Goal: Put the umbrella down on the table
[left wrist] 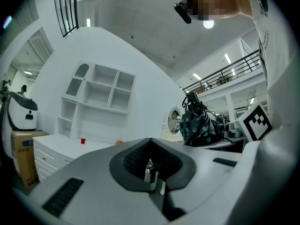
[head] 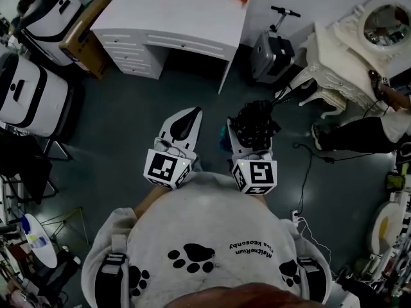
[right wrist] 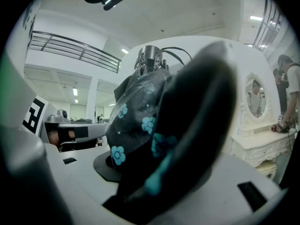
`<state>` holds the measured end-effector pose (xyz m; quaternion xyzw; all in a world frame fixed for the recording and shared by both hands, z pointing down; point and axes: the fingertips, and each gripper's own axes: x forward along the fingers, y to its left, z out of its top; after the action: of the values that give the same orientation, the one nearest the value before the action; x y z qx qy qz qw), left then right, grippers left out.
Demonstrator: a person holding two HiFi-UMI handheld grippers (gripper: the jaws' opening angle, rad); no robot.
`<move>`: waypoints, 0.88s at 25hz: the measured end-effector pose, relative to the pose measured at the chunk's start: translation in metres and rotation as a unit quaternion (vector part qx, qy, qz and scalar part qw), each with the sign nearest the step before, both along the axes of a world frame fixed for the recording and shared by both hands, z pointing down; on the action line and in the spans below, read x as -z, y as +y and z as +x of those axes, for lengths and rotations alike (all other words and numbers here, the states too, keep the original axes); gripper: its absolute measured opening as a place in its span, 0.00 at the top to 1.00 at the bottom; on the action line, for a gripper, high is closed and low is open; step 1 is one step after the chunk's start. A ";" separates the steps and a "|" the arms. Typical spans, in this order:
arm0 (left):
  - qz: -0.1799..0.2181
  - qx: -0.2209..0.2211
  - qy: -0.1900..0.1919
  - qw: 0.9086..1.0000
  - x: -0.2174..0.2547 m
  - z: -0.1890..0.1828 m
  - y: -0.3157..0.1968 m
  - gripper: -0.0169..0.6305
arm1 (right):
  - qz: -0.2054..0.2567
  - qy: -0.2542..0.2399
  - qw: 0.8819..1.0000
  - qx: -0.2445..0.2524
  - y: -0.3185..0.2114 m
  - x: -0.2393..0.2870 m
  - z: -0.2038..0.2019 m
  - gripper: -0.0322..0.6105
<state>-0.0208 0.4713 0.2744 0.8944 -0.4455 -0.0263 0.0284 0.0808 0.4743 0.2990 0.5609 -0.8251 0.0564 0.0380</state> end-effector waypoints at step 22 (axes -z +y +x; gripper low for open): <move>-0.037 -0.002 0.030 0.999 -0.034 -0.046 -0.133 0.95 | -0.044 -0.001 0.999 -0.028 -0.128 -0.030 -0.026 0.55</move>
<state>-0.0671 0.3387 0.3080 0.8923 -0.4435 -0.0367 0.0755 0.0550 0.3463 0.3288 0.5814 -0.8059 0.0939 0.0602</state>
